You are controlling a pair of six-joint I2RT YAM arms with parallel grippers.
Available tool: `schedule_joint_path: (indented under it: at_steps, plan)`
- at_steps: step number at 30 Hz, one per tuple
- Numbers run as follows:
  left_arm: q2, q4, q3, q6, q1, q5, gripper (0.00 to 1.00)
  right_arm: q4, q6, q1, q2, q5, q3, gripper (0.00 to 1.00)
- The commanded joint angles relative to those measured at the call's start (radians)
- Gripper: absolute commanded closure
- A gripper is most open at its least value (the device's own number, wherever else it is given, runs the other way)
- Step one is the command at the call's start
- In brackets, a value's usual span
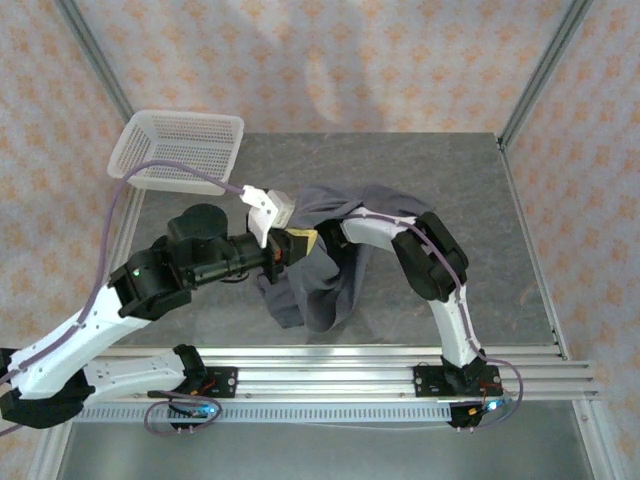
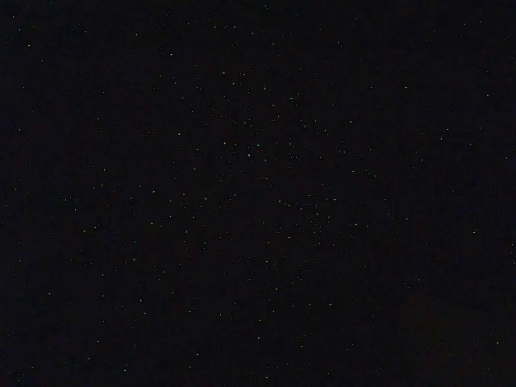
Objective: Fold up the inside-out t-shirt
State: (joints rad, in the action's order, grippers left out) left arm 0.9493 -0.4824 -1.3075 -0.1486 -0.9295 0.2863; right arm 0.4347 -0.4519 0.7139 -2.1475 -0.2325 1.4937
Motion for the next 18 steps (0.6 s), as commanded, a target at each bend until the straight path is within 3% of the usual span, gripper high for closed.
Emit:
schedule_joint_path:
  at_steps: [1, 6, 9, 11, 13, 15, 18]
  plan:
    - [-0.109, 0.157, -0.001, 0.053, -0.006, 0.098, 1.00, 0.187, 0.014, -0.007, -0.101, -0.067, -0.007, 0.13]
    - [-0.169, 0.152, -0.011, 0.104, -0.006, 0.058, 1.00, 0.247, 0.020, -0.007, -0.122, -0.113, 0.033, 0.14]
    - [-0.143, 0.083, -0.035, 0.128, -0.007, -0.008, 1.00, 0.256, 0.027, -0.007, -0.127, -0.086, 0.033, 0.25]
    - [-0.118, 0.045, -0.039, 0.128, -0.006, -0.046, 1.00, 0.237, 0.040, -0.009, -0.125, -0.043, 0.019, 0.41]
    - [-0.096, 0.029, -0.031, 0.115, -0.006, -0.099, 1.00, 0.227, 0.062, -0.008, -0.121, -0.011, 0.011, 0.68]
    - [-0.074, 0.018, -0.027, 0.087, -0.006, -0.187, 1.00, 0.188, 0.071, -0.008, -0.080, 0.019, -0.029, 0.87]
    - [-0.010, -0.054, -0.060, 0.049, 0.003, -0.386, 1.00, 0.066, 0.081, -0.008, 0.071, 0.102, -0.149, 1.00]
